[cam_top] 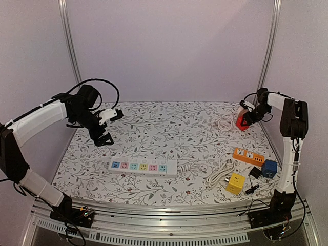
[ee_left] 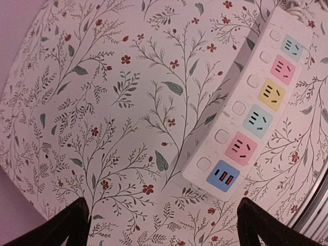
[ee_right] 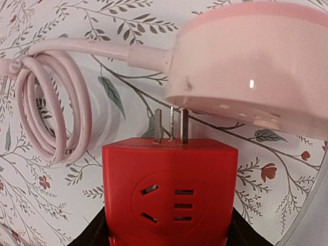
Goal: Insert the plug
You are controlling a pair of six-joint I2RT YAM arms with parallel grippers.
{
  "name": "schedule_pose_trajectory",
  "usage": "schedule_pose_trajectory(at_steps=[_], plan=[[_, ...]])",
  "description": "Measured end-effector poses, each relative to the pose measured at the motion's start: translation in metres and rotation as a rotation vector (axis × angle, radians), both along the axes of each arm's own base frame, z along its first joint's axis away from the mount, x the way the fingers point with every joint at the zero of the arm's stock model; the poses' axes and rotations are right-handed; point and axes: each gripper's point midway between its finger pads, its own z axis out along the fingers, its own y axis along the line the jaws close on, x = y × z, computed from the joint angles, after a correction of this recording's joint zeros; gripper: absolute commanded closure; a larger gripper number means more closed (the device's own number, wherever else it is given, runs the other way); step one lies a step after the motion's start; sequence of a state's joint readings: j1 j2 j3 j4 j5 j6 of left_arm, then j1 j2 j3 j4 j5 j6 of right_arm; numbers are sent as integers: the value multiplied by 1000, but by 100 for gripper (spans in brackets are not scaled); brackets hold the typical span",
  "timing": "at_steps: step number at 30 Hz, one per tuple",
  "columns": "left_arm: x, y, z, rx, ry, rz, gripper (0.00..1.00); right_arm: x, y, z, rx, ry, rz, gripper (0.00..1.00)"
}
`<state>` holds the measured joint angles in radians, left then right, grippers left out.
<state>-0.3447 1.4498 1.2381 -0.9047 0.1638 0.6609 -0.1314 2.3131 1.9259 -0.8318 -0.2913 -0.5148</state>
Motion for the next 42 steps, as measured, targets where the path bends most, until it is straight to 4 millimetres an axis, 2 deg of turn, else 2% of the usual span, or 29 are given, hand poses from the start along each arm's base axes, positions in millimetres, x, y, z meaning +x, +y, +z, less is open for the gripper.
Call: schedule_pose_trajectory(at_steps=[5, 7, 9, 12, 15, 17, 20, 22, 25, 28, 31, 35, 37, 40, 42], plan=[[0, 0, 0, 1, 0, 0, 1, -4, 6, 0, 18, 5, 49, 88], [0, 0, 0, 0, 0, 0, 1, -7, 11, 1, 26, 0, 67, 92], [0, 0, 0, 0, 0, 0, 0, -19, 20, 3, 46, 7, 83, 95], [-1, -1, 1, -6, 1, -3, 0, -41, 48, 21, 69, -32, 132, 100], [-6, -3, 12, -32, -2, -9, 0, -64, 99, 69, 73, -192, 251, 100], [-8, -7, 30, -66, -17, -12, 1, -84, 151, 121, 93, -375, 389, 100], [-8, -15, 81, -154, -92, -8, 1, -131, 233, 216, 157, -708, 639, 100], [-9, -20, 120, -219, -148, 2, 1, -170, 277, 267, 210, -892, 788, 100], [-17, -25, 172, -325, -207, 22, 1, -211, 318, 307, 264, -1051, 920, 100], [-35, -38, 211, -472, -186, 11, 1, -241, 357, 319, 306, -1128, 1014, 100], [-52, -54, 228, -595, -108, -12, 1, -263, 397, 313, 326, -1150, 1088, 100], [-66, -74, 228, -634, -38, -34, 1, -277, 450, 300, 368, -1115, 1151, 100], [-75, -86, 223, -605, -45, -78, 1, -279, 468, 300, 414, -1076, 1149, 100], [-86, -92, 215, -537, -80, -159, 1, -269, 488, 316, 495, -984, 1087, 100], [-88, -86, 211, -472, -130, -197, 0, -261, 496, 337, 554, -916, 1032, 100]])
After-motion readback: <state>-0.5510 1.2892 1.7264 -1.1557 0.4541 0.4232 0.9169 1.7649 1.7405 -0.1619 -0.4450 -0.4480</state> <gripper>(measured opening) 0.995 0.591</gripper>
